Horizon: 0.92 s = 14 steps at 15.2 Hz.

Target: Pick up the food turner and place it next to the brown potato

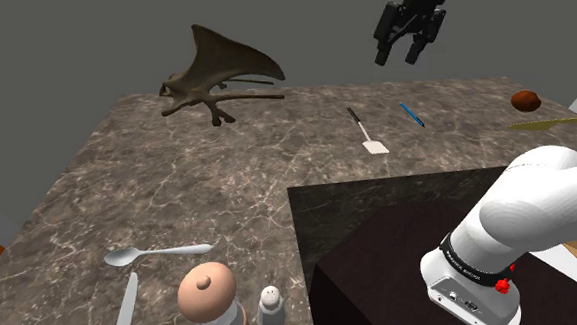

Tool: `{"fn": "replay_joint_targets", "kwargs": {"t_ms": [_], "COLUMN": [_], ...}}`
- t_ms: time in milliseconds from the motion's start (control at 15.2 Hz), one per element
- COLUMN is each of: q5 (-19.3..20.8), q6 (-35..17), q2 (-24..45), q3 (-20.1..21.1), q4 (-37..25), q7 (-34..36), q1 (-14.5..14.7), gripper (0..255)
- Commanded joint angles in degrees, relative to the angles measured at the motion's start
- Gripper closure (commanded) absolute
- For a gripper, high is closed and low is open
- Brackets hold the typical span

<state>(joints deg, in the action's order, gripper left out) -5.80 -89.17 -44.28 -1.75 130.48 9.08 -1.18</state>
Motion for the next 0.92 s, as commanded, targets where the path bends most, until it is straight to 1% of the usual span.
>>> {"fn": "replay_joint_targets", "kwargs": {"t_ms": [0, 462, 858], "q5": [0.00, 2.60, 4.80], "q6": [0.00, -12.91, -24.11], "q2": [0.00, 5.72, 13.18], "q3": [0.00, -0.77, -1.79], "q4": [0.00, 7.07, 10.63], "q7": [0.00, 1.28, 2.77], "q1": [0.00, -3.05, -5.75], "gripper": [0, 0, 0]}}
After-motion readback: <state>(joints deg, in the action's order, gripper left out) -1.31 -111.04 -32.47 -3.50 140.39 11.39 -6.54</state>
